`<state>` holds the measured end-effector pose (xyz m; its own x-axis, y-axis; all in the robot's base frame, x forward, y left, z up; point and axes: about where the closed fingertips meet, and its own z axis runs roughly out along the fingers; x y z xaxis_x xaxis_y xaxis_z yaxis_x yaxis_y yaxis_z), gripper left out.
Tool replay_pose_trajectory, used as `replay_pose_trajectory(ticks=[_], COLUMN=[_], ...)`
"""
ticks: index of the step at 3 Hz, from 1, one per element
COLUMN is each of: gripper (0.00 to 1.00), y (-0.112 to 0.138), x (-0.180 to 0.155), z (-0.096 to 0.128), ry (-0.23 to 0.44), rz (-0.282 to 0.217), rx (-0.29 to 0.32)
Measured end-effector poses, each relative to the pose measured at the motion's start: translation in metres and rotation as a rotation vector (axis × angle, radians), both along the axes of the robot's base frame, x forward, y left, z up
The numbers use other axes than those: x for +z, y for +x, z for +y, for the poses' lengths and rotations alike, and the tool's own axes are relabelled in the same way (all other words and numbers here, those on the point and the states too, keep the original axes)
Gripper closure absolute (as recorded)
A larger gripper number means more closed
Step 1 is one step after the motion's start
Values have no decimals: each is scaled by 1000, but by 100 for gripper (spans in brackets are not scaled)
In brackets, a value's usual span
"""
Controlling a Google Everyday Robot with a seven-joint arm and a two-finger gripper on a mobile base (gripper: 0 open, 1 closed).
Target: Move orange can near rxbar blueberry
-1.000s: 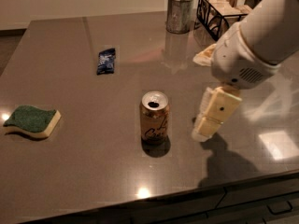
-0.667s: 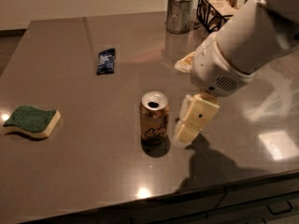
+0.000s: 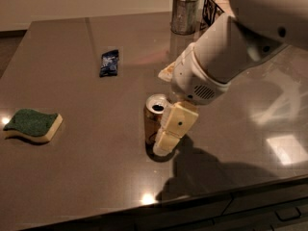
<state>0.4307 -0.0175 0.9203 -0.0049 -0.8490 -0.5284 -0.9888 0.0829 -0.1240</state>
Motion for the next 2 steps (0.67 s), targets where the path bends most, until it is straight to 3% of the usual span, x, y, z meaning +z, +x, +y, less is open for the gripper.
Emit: replay_pose_trajectory(ticks=[1,2], gripper=[13,36], y=[4,10], x=[-6,-8], z=[7,6], ry=[12,21], rz=[16,24], rx=[3,-1])
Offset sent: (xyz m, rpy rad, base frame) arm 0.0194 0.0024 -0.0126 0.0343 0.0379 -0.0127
